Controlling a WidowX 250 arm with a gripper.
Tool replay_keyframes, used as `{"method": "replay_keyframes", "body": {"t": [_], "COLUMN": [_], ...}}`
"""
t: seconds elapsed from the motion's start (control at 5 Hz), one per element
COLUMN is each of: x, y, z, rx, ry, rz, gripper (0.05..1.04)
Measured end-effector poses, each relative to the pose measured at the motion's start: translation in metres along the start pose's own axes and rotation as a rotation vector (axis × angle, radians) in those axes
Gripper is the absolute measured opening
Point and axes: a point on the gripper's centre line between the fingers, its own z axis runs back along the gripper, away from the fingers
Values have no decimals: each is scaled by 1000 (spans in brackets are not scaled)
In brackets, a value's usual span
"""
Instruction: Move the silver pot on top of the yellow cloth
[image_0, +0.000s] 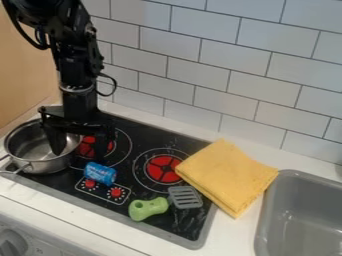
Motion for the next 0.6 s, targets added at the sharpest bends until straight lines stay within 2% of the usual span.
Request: {"method": "replay_keyframes", "body": {"t": [0.4, 0.6], "x": [-2, -2], "y": [1, 1], "z": [-4, -4], "rx": [9, 10], "ry": [4, 1], "rz": [11, 11], "gripper": [286, 114]}}
